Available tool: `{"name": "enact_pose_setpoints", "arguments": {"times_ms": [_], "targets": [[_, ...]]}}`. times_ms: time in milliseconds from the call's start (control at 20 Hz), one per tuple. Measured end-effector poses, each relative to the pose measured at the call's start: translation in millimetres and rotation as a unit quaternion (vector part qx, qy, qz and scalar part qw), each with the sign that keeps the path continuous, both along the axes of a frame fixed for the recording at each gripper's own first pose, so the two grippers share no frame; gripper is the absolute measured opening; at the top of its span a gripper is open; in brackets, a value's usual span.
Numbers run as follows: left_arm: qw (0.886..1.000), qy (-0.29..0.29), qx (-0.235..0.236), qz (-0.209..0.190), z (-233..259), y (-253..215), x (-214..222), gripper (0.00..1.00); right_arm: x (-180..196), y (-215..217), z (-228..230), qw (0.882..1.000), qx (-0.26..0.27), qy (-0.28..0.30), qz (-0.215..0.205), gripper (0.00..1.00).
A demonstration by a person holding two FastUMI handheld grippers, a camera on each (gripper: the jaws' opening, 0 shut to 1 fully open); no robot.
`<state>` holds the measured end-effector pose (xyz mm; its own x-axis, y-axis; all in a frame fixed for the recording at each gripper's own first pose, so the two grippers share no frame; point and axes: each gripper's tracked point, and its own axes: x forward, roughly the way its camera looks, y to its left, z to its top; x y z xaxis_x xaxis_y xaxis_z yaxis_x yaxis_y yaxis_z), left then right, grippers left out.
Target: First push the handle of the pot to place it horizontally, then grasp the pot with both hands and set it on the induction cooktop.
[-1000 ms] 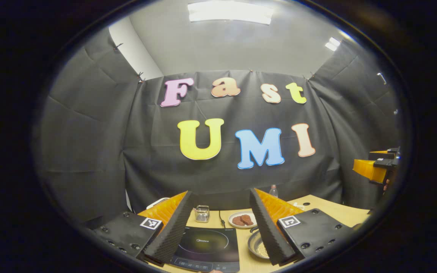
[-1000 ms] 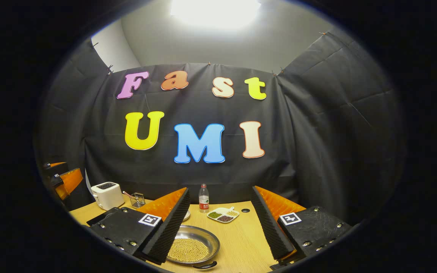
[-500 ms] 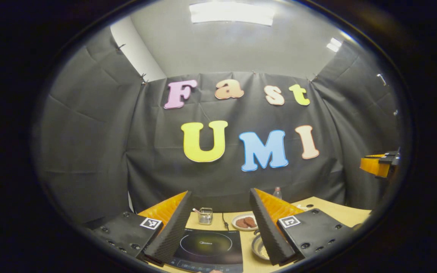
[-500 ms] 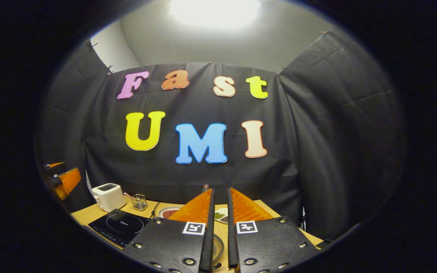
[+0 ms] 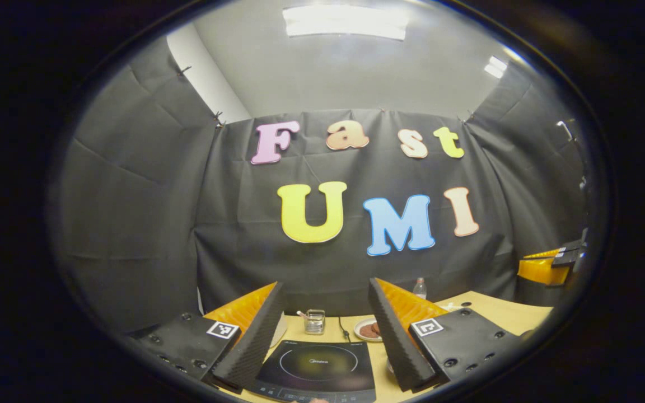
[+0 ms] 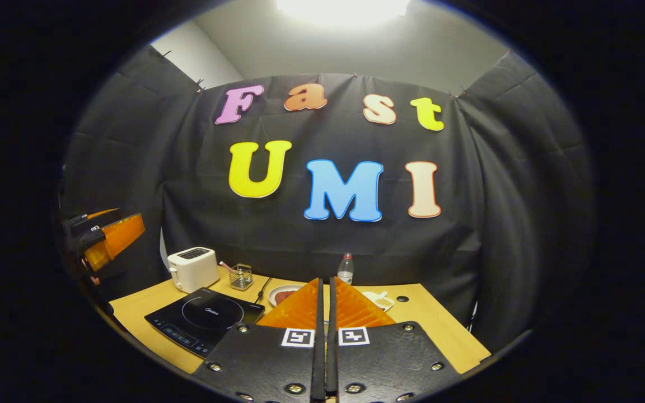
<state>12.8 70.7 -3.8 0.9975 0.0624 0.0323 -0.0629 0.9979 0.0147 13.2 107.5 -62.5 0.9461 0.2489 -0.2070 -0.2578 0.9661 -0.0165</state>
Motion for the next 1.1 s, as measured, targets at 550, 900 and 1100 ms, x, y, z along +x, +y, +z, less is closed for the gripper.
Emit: {"name": "enact_pose_setpoints", "arguments": {"times_ms": [550,900,1100], "targets": [[0.998,0.022,-0.006,0.058,-32,68,-19,0.96,-51,79,-101,0.976,-0.037,0.137,0.164,0.01],[0.994,0.051,-0.008,0.094,-47,41,-14,0.94,-77,72,-168,0.934,-0.064,0.230,0.266,0.02],[0.993,0.061,-0.014,0.104,-52,15,-5,0.96,-88,53,-206,0.909,-0.080,0.281,0.297,0.01]]}}
